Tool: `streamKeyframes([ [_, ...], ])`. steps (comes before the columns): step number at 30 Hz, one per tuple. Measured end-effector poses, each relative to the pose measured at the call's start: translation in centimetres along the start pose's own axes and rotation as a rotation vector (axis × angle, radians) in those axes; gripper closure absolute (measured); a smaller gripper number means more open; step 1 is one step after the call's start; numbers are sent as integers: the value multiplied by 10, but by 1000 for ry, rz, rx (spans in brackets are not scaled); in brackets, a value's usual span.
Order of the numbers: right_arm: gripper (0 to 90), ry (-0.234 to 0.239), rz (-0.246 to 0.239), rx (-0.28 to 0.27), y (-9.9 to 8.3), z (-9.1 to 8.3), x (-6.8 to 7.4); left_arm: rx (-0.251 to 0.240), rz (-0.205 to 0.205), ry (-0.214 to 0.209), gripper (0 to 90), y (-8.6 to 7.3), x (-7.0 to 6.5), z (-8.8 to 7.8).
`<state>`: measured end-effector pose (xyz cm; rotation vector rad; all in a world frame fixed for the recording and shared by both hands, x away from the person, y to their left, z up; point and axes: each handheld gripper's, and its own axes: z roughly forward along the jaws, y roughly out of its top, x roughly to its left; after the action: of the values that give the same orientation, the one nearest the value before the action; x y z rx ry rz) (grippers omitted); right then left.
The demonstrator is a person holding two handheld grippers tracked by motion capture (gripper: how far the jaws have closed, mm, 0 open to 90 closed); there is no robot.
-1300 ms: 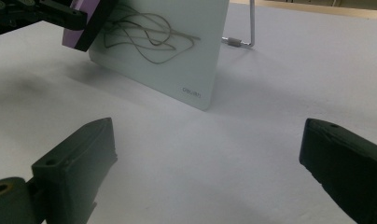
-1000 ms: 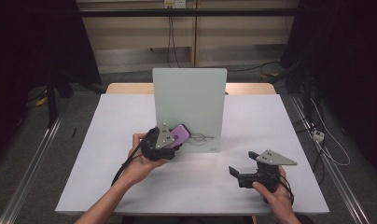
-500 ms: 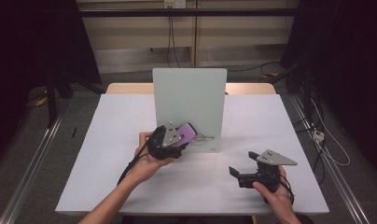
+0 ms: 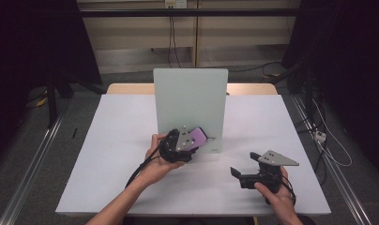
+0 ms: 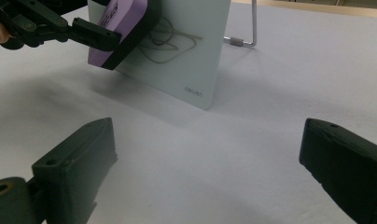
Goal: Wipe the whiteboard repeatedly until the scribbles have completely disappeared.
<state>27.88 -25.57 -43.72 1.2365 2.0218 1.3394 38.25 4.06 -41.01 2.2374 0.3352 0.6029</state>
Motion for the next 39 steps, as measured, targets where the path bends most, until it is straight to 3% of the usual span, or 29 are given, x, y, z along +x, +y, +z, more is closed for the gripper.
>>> streamKeyframes([
  [9, 37, 1, 1, 1, 0, 0, 0, 5, -15, 24, 409, -15, 13, -17],
  [14, 37, 2, 1, 2, 0, 0, 0, -63, -37, 97, 409, -16, 29, -34],
  [18, 37, 5, 1, 5, 0, 0, 1, -78, -60, 100, 408, -19, 37, -40],
  [27, 37, 11, -2, 4, 0, 0, 1, -25, 18, 78, 408, -29, 22, -30],
  [35, 37, 14, 0, 8, 0, 0, 1, -48, 16, 73, 408, -31, 18, -24],
  [39, 37, 11, 5, 11, 0, 0, 1, -36, 36, 56, 408, -27, 10, -16],
])
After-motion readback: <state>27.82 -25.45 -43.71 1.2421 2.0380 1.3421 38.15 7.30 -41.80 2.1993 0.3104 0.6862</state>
